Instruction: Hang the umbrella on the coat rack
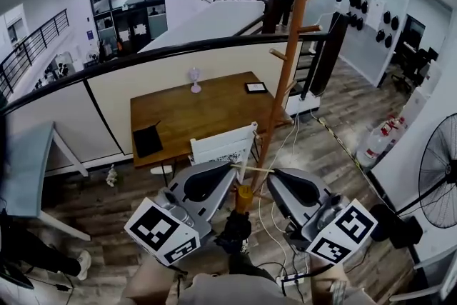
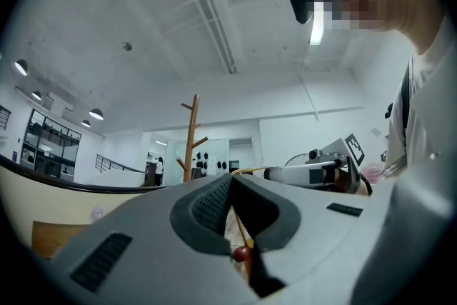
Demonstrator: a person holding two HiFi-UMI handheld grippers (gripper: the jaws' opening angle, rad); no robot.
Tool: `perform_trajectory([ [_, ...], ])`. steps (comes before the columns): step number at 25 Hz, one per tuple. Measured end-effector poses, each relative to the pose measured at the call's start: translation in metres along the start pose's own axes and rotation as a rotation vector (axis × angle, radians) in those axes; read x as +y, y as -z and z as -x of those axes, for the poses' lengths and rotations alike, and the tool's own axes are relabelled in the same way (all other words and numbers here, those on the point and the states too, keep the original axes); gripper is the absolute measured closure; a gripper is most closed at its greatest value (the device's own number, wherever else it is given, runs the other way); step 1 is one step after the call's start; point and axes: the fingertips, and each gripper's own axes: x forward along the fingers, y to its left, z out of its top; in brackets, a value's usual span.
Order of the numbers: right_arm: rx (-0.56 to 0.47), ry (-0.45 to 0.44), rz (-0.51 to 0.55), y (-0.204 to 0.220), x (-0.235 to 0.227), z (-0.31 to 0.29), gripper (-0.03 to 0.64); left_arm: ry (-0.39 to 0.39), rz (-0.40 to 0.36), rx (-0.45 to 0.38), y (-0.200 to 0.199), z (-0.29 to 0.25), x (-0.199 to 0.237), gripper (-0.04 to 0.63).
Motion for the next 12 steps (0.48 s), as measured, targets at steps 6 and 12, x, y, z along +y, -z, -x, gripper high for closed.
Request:
perform_trajectory([
  [6,-0.035,-0.017,-0.026,-0.006,-0.049,-0.027,0.604,0.024,-0.009,0.001,0.0,-0.045,0.035,0.595],
  [12,-0.057,-0.042,-0.044,-0.015,-0.115,-0.062,0.604,0.028,-0.045,0.026,0.001,-0.103,0.081,0.595],
])
